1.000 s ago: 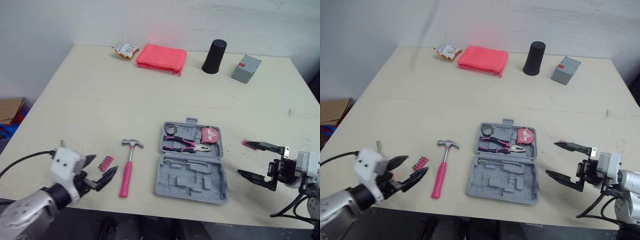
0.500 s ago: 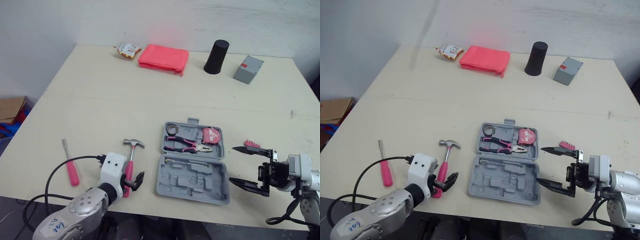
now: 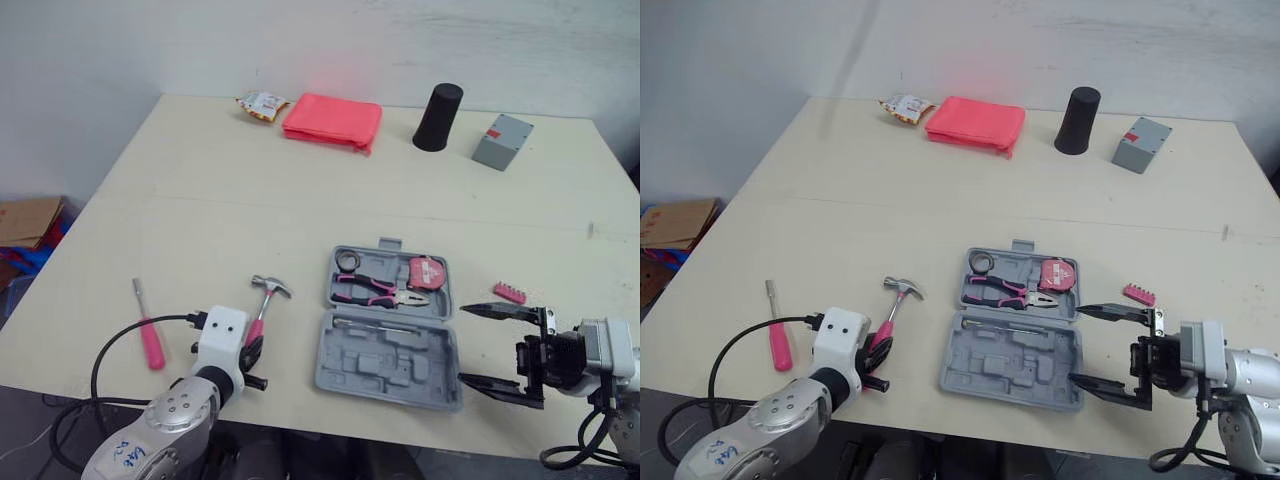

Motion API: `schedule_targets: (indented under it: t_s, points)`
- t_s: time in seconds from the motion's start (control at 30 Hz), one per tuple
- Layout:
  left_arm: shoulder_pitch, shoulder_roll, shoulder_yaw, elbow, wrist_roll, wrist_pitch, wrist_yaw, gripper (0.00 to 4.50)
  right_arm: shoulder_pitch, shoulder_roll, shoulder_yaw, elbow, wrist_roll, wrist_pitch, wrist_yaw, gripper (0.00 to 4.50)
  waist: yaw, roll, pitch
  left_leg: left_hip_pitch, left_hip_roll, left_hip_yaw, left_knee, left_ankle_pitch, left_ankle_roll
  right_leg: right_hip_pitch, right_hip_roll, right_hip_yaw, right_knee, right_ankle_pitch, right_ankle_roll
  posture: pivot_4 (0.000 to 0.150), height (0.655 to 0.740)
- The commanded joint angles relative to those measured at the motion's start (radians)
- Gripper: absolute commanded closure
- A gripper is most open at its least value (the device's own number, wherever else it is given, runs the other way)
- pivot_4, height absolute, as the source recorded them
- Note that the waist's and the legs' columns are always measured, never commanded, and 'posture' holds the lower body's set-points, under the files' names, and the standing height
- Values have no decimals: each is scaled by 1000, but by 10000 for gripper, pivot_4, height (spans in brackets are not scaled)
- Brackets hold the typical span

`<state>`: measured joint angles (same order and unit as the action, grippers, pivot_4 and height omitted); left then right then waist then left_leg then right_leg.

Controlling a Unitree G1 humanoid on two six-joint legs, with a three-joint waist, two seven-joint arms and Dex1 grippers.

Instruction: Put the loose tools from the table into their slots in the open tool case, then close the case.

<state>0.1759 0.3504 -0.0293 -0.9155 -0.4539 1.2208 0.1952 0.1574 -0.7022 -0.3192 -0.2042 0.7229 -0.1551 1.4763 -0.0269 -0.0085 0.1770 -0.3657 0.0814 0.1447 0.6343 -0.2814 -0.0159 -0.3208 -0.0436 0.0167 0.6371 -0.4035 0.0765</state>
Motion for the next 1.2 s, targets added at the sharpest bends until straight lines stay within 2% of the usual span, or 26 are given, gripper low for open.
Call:
schedule_targets:
  t_s: [0.03,0.17,0.3,0.47,0.57,0.63,0.77,0.93,1.2]
  points:
    - [-5,18,2,34,26,-107,-86,39350,10,16,-22,-64,15,-5,-37,0,1,0,0,0,0,0,0,0,0,0,0,0,0,1,0,1500,7400]
    - [-47,176,22,24,34,-306,-323,39350,28,23,-36,-54,-6,-28,-51,0,0,-6,3,-2,0,0,-2,2,1,-2,0,-1,0,3,-4,1500,7400]
    - [-158,340,-4,86,33,-420,-548,39350,27,-21,-85,26,-52,-81,-29,0,1,-6,3,-2,0,1,-4,2,0,-2,-2,-3,-3,4,-5,1500,7400]
    - [-368,402,-113,147,-1,-502,-789,39350,36,-75,-157,94,-47,-82,-6,0,3,-5,3,-4,0,2,-5,1,1,-2,-1,-3,-8,4,-4,1500,7400]
    - [-470,442,-230,204,49,-534,-921,39350,65,-80,-182,96,-48,-81,-2,0,3,-5,3,-5,1,2,-6,1,1,-2,0,-2,-10,3,-4,1500,7400]
    - [-578,418,-336,278,91,-540,-985,39350,111,-70,-201,81,-49,-80,-9,0,3,-5,3,-5,1,3,-6,0,-1,-3,2,0,-10,1,-1,1500,7400]
    - [-754,268,-447,359,77,-411,-990,39350,191,-59,-230,56,-51,-80,-9,0,15,-5,4,-6,0,3,-3,0,0,-4,5,5,-9,0,2,1500,7400]
    - [-889,209,-597,414,154,-359,-1041,39350,260,-44,-273,31,-43,-78,-25,0,9,-5,4,-4,0,6,-2,0,1,-4,6,10,-8,2,5,1500,7400]
    - [-949,163,-718,430,245,-270,-1027,39350,322,-22,-294,-20,-36,-74,-38,0,0,-6,4,-2,1,6,-1,1,-1,-4,7,13,-3,2,5,1500,7400]
